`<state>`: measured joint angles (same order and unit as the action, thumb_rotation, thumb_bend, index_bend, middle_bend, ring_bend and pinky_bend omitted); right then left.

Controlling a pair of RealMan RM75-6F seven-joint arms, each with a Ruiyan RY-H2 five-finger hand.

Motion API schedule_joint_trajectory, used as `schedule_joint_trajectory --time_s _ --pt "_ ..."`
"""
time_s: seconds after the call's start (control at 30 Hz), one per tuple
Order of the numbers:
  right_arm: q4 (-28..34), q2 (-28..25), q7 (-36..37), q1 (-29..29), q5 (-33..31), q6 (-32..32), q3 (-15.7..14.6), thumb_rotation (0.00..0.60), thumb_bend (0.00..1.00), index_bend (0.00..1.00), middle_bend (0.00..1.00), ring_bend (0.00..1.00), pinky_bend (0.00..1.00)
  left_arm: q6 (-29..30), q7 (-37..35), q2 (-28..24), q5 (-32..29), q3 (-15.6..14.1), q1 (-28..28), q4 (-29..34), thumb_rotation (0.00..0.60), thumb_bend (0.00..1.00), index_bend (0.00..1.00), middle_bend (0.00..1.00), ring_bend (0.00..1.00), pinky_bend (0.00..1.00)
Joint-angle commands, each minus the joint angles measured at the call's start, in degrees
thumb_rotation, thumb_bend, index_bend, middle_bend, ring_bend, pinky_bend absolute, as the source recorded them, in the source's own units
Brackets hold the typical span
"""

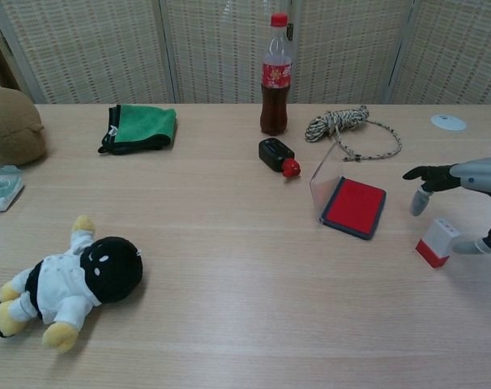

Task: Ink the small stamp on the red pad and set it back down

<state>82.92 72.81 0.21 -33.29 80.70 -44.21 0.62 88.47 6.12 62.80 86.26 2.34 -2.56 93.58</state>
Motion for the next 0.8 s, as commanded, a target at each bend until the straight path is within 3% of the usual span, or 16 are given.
schedule_joint_trajectory --time_s 0.03,0.8 --pt "0.1 0.0 0.0 -0.2 0.1 0.0 -0.1 0.6 0.25 0.3 0.01 0.0 0.0 0.0 0.0 0.1 0.0 0.0 0.0 -0.1 0.6 0.34 0.02 0.0 0.02 0.07" --pt "0.2 -0.3 -1.1 -0.6 -0.7 -0.9 -0.6 0.6 0.27 0.37 0.02 0.0 0.0 0.1 -0.2 0.3 0.0 0.2 0.0 -0.4 0.6 0.34 0.02 0.0 0.02 0.07"
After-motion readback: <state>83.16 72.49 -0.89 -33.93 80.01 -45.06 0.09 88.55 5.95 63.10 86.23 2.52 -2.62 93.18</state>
